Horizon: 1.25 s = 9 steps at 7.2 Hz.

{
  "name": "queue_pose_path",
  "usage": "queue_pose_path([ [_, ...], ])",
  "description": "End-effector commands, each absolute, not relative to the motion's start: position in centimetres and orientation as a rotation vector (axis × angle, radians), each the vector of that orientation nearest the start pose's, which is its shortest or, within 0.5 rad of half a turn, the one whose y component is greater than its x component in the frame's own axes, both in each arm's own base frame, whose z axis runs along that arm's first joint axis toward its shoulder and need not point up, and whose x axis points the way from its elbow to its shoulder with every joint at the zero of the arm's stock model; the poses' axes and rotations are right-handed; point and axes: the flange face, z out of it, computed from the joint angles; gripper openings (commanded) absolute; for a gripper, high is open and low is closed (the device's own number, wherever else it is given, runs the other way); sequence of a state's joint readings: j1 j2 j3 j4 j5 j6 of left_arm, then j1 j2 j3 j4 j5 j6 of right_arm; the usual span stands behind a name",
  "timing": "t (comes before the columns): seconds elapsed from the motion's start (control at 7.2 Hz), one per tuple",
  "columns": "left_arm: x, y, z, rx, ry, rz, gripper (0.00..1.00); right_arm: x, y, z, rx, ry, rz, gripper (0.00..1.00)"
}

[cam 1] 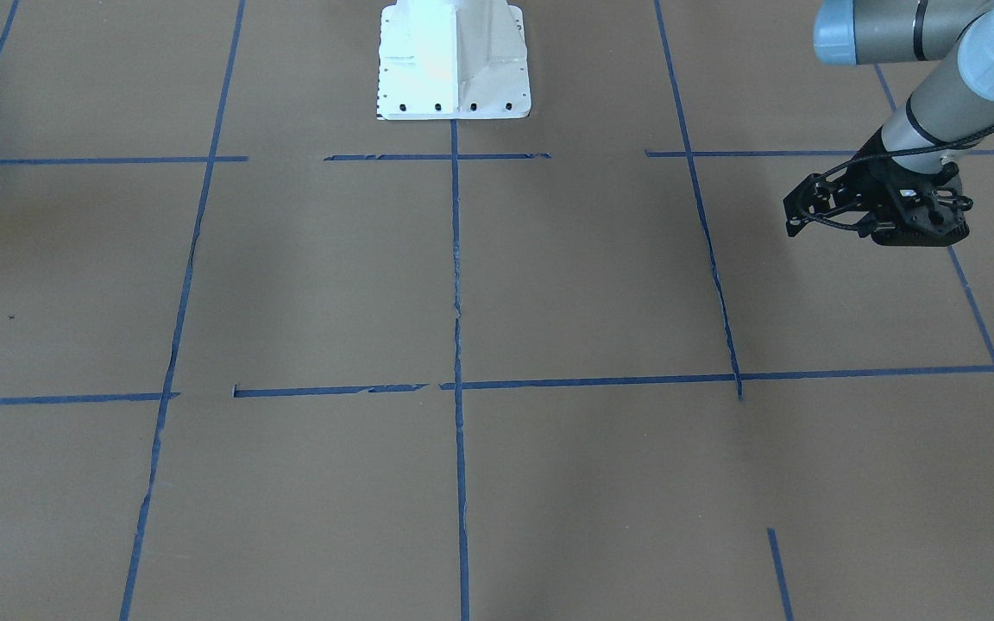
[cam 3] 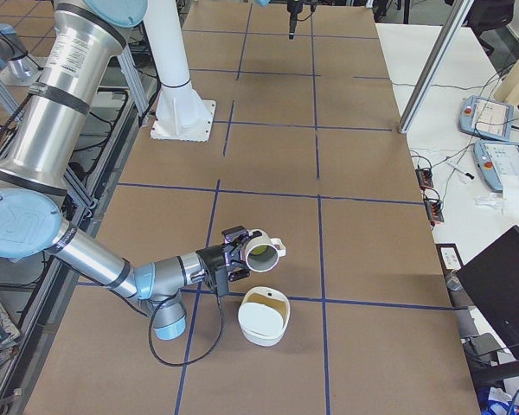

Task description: Left arm hands cup to right arm to dump lemon

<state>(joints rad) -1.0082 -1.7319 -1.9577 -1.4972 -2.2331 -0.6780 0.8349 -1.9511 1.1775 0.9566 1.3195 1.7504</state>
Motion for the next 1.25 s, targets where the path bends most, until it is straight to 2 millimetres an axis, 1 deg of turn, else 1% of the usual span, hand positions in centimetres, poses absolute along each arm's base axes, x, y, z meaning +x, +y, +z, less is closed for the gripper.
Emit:
queue_pose_path([
  [0.0, 22.0, -48.4, 40.2, -0.004, 0.793, 0.048, 1.00, -2.1, -27.2, 70.7, 0.599, -1.851, 1.141, 0.15],
  [0.14, 22.0, -48.5, 40.1, -0.003, 0.794, 0.047, 1.00, -1.9, -27.6, 70.5, 0.534, -1.911, 1.214, 0.13],
  [0.28, 22.0, -48.5, 40.1, -0.003, 0.794, 0.047, 1.00, -1.1, -28.2, 70.2, 0.482, -1.974, 1.301, 0.13],
  [0.42, 22.0, -48.4, 40.1, -0.003, 0.794, 0.049, 1.00, -0.1, -28.8, 69.9, 0.403, -2.055, 1.408, 0.13],
  [0.56, 22.0, -48.4, 40.1, -0.003, 0.794, 0.049, 1.00, 0.9, -28.9, 69.7, 0.333, -2.116, 1.488, 0.12],
  [0.69, 22.0, -48.5, 40.1, -0.002, 0.794, 0.049, 1.00, 1.6, -28.5, 69.4, 0.234, -2.237, 1.524, 0.12],
  [0.97, 22.0, -48.5, 40.1, -0.003, 0.794, 0.047, 1.00, 2.2, -28.3, 69.3, 0.104, -2.331, 1.582, 0.12],
  [1.11, 21.8, -48.4, 39.9, 0.002, 0.796, 0.047, 1.00, 2.4, -28.2, 69.3, 0.060, -2.351, 1.610, 0.12],
])
